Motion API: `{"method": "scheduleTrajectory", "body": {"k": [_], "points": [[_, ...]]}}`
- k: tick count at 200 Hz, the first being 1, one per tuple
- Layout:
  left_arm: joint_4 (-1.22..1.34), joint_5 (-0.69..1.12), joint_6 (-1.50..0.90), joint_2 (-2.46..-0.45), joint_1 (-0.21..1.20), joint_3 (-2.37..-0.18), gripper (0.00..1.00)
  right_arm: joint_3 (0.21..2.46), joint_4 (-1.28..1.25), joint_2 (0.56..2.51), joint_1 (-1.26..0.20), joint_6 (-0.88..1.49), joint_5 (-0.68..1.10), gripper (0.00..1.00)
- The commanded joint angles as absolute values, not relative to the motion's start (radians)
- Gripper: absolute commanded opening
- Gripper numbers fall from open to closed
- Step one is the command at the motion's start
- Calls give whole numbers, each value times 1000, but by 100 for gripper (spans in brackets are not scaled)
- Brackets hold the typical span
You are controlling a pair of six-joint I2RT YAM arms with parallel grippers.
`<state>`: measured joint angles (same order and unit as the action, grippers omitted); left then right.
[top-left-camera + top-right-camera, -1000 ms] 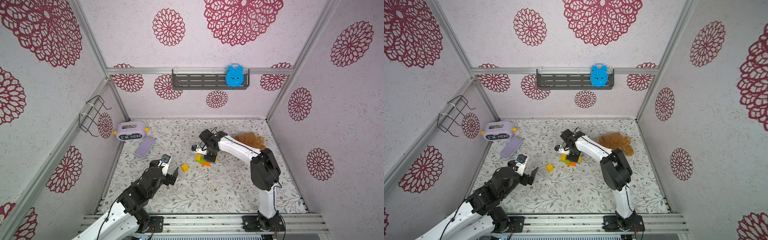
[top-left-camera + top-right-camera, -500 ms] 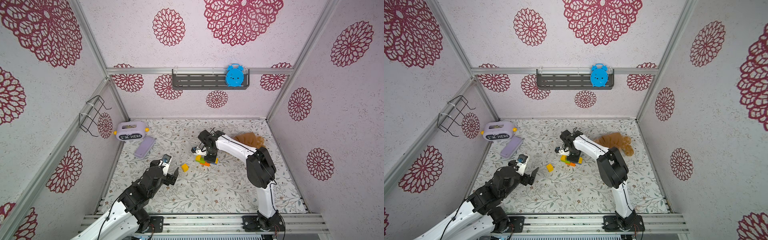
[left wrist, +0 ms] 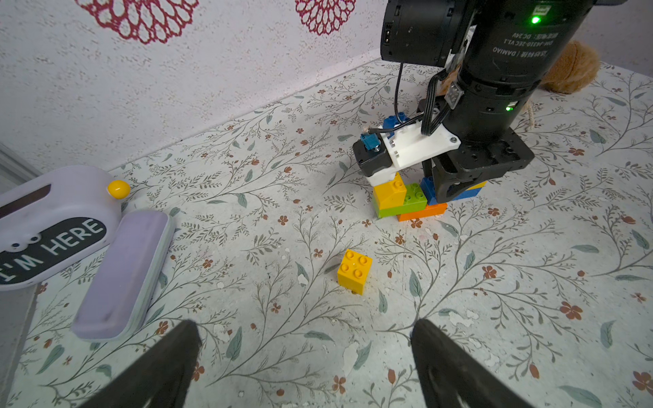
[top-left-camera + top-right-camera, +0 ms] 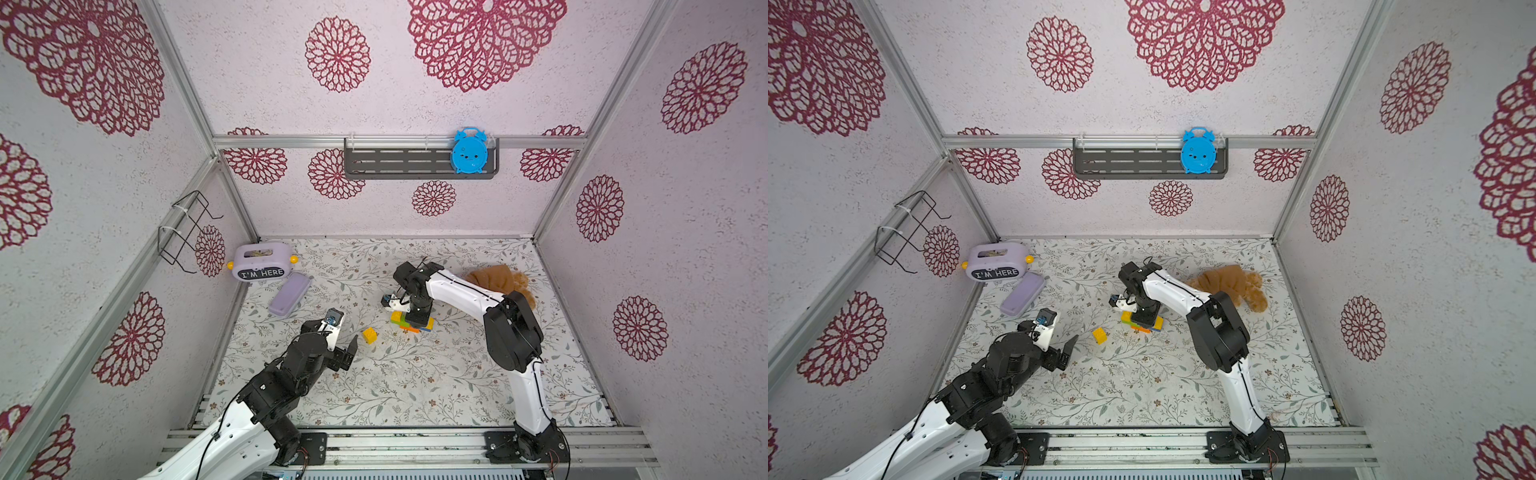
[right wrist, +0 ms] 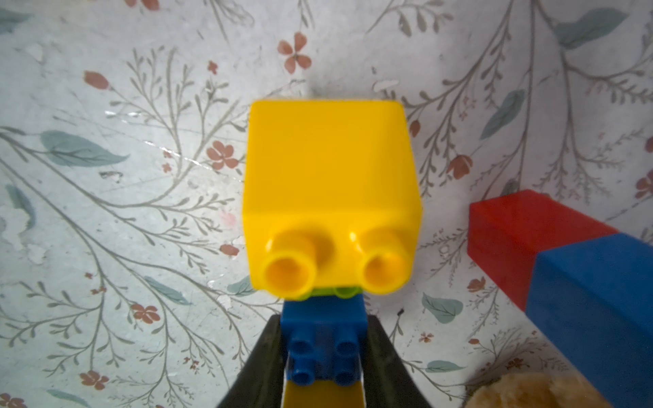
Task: Assemble a fork with lego
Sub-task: Assemble the lego brick with the lego brick.
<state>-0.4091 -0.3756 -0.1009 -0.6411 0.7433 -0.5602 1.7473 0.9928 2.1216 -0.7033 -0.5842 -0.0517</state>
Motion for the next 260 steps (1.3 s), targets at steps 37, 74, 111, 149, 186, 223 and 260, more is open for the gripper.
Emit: {"method": "scheduleTrajectory", "body": {"k": [37, 74, 111, 149, 186, 223, 260], "points": [[-400, -374, -98, -639, 736, -571, 97, 1791, 1009, 2142, -706, -557, -30, 29], [-400, -373, -98, -646, 736, -571, 97, 1796, 1008, 2158, -709, -550, -18, 29], [-397, -373, -98, -651, 736, -571, 97, 1792, 1003, 2176, -713, -548, -5, 29], [-397, -374, -98, -649, 736, -569, 97, 1776, 1005, 2178, -728, -555, 0, 29], [-395, -374, -97, -651, 736, -568, 97, 1714, 959, 2132, -742, -583, 0, 29], [-389, -373, -95, -657, 736, -566, 97, 1681, 936, 2102, -742, -602, -6, 29], [-392, -370, -95, -660, 736, -570, 97, 1721, 966, 2158, -744, -595, 1, 29]]}}
